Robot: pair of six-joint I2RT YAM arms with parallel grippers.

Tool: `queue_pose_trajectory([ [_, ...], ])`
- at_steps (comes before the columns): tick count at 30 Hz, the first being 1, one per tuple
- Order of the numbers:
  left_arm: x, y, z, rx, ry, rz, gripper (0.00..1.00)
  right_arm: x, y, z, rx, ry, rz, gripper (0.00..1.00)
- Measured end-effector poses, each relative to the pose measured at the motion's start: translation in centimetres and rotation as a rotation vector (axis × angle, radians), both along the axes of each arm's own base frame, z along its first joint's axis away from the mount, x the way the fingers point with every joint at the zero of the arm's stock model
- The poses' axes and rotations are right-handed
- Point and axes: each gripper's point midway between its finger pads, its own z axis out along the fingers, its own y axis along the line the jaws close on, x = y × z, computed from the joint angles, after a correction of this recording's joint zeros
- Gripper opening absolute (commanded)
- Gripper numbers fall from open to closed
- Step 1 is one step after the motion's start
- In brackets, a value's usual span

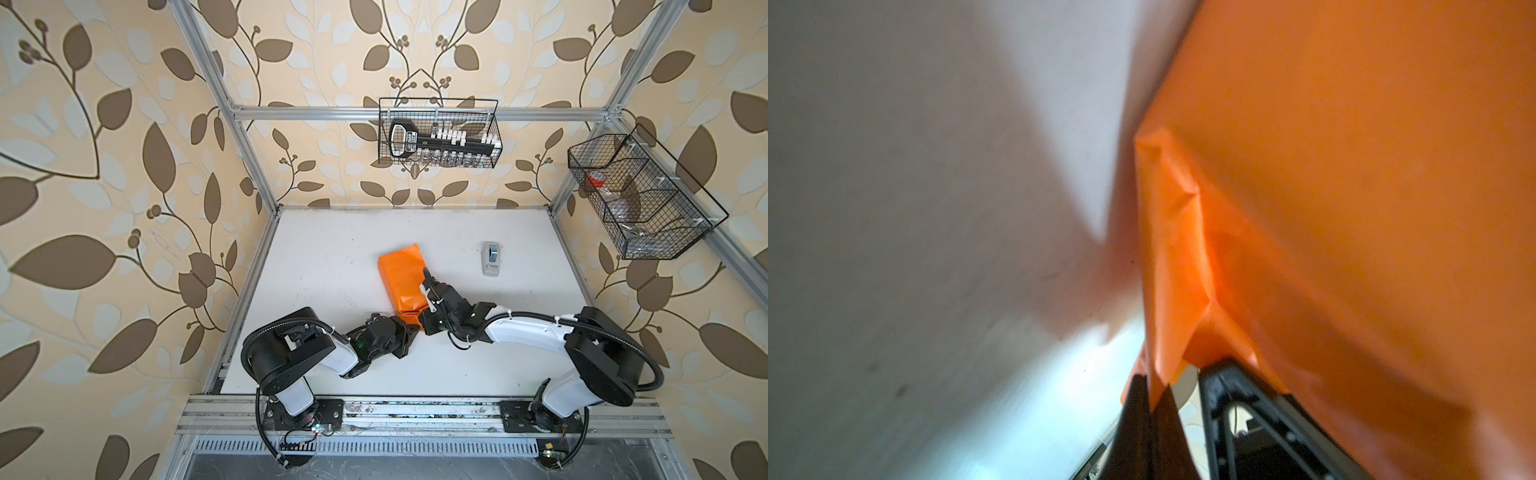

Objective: Wrap the gift box in paper

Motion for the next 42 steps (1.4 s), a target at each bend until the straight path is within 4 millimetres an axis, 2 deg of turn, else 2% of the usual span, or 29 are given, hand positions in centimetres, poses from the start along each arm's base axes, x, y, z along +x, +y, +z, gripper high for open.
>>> queue_pose_trajectory([
  [3, 0.0, 0.4, 0.2, -0.002, 0.001, 0.007, 0.0, 0.0, -0.3, 3.4, 0.038, -0.053, 0.016, 0.29],
  [6, 0.0, 0.8, 0.5, 0.0, 0.004, 0.014, 0.0, 1.3, -0.9, 7.7, 0.1, -0.124, 0.005, 0.31],
  [8, 0.0, 1.0, 0.7, 0.003, 0.006, 0.02, 0.0, 3.2, -1.6, 10.0, 0.127, -0.161, -0.023, 0.29],
  [10, 0.0, 1.2, 0.9, 0.006, 0.008, 0.02, 0.0, 5.2, -1.9, 10.8, 0.125, -0.175, -0.042, 0.25],
  [12, -0.1, 1.3, 1.0, 0.008, 0.01, 0.02, 0.0, 6.8, -1.4, 10.5, 0.106, -0.167, -0.041, 0.21],
  [15, -0.3, 1.5, 1.1, 0.011, 0.012, 0.02, 0.0, 8.3, 0.3, 8.5, 0.072, -0.125, -0.007, 0.2],
  [19, -0.7, 2.4, 0.6, 0.023, 0.022, 0.028, 0.0, 8.4, 1.6, 4.8, 0.027, -0.053, 0.031, 0.19],
  [22, -0.8, 3.2, 0.7, 0.025, 0.026, 0.041, 0.0, 7.9, 2.0, 3.1, 0.011, -0.016, 0.05, 0.18],
  [29, -0.8, 4.9, 1.7, 0.009, 0.013, 0.078, 0.0, 7.1, 3.6, 2.9, 0.028, -0.026, 0.088, 0.17],
  [33, -0.8, 7.0, 2.3, 0.009, 0.009, 0.125, 0.0, 6.7, 4.5, 2.9, 0.042, -0.033, 0.107, 0.16],
  [39, 0.3, 10.6, 4.5, -0.004, -0.027, 0.221, 0.0, 6.4, 5.6, 3.3, 0.078, -0.054, 0.127, 0.16],
  [42, 0.8, 11.8, 4.3, 0.01, -0.017, 0.245, 0.0, 6.2, 5.9, 3.2, 0.082, -0.061, 0.133, 0.16],
])
